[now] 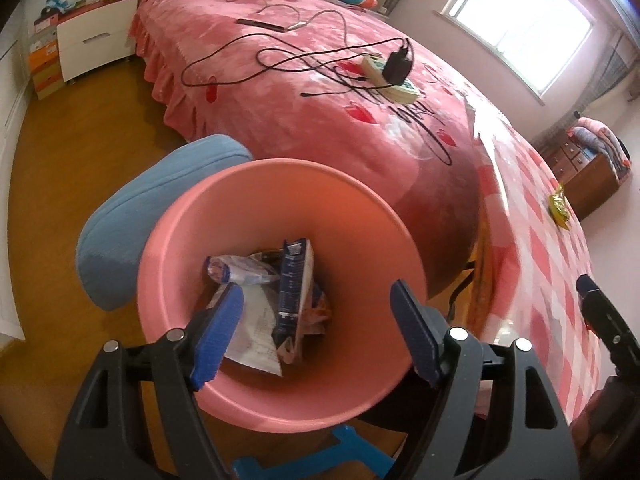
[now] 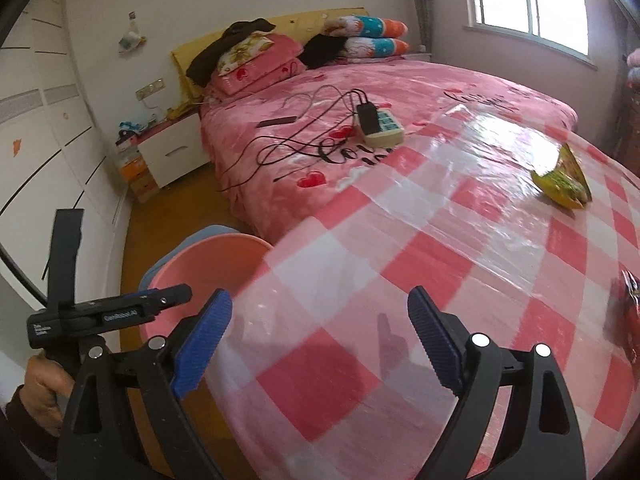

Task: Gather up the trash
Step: 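Move both tools back over the table toward the two snack bags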

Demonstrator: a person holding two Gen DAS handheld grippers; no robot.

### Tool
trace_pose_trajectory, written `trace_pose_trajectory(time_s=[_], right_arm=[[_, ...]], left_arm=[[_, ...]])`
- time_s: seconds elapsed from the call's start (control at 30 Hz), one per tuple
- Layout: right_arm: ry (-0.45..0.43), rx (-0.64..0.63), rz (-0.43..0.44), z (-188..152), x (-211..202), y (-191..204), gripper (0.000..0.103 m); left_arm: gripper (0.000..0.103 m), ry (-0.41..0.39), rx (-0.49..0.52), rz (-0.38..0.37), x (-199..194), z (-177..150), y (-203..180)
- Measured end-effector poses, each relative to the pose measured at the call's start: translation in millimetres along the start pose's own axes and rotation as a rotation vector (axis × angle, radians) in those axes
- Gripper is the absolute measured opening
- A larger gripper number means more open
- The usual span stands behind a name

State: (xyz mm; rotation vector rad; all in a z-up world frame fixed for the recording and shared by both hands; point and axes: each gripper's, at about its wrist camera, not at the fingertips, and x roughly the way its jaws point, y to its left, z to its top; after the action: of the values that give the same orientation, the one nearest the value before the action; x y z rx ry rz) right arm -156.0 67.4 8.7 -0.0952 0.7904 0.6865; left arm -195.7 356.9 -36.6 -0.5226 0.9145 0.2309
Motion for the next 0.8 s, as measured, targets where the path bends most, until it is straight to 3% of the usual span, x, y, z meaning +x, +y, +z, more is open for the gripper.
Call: trace_pose_trajectory(time_s=[0.8], right_arm=[[0.0,0.095,-0.045,-18,-34,-62,0.091]], left_arm=[[0.077,-0.018,0.179,-0.073,-20,2,-99]])
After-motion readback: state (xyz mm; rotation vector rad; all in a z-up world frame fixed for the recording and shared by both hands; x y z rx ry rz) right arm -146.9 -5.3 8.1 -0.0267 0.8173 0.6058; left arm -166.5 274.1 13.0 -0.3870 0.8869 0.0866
